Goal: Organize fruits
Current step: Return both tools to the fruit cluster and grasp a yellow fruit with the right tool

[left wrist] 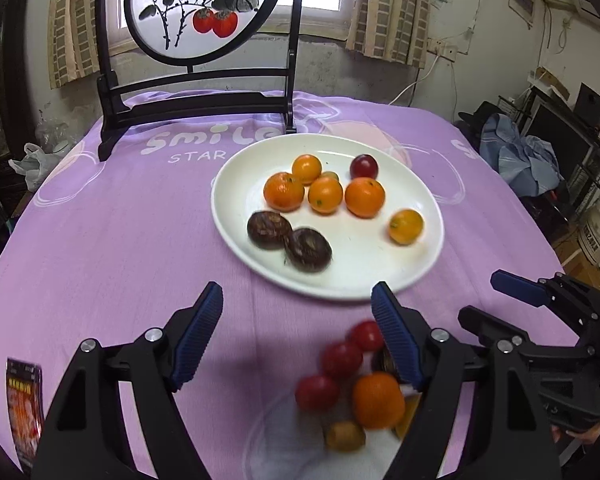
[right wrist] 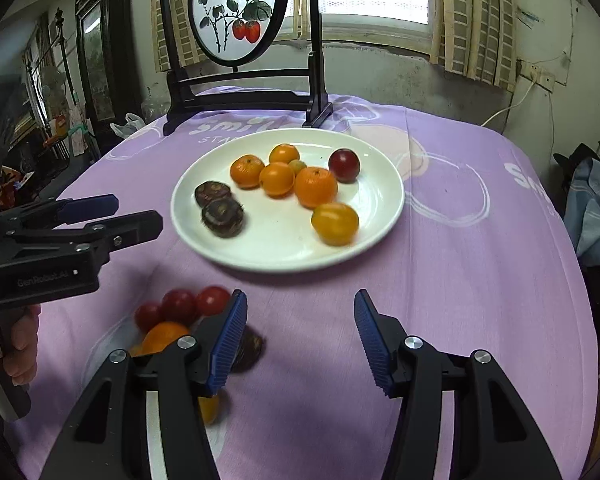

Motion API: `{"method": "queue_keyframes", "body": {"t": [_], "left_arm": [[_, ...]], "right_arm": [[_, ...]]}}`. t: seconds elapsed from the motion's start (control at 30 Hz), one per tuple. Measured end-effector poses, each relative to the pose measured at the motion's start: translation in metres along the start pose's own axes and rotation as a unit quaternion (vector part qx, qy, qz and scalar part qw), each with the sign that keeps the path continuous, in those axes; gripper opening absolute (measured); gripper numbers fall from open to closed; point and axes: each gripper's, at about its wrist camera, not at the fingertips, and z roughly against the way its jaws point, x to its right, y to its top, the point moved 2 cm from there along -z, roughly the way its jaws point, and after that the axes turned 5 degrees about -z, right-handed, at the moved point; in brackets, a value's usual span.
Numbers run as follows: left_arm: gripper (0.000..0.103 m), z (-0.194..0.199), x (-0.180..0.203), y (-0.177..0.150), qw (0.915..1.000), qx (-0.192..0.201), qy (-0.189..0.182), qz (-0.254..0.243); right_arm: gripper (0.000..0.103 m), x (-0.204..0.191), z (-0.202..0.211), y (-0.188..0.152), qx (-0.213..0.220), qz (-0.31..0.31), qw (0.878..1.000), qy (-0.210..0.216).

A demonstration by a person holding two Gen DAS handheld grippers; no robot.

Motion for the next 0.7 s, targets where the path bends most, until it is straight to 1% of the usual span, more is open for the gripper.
{"method": "queue_keyframes", "body": {"t": [0.13, 0.3, 0.53, 0.7], "left_arm": [[0.075, 0.023, 0.006, -0.027, 1.0000, 0.003, -0.004, -0.008], [0.075, 0.040, 0.013, -0.057, 0.9998, -0.002, -0.009, -0.019], [0.075, 0.039, 0.010, -0.086, 0.9996, -0.021, -0.010, -0.018], [0.075, 0.035, 0.006, -0.093, 0.9993, -0.028, -0.007, -0.023]], "right_arm": [[0.056, -0.008, 0.015, -0.023, -0.007, 0.001, 1.000, 0.009], [0.056, -0.023, 0.027, -0.053, -0.018, 0.008, 1.000, 0.017], [0.056, -0.033, 0.028, -0.070, -0.029, 0.007, 0.999, 0.029], [0.056, -0.046, 0.020, -0.076, -0.044, 0.027, 0.998, 0.035]]}}
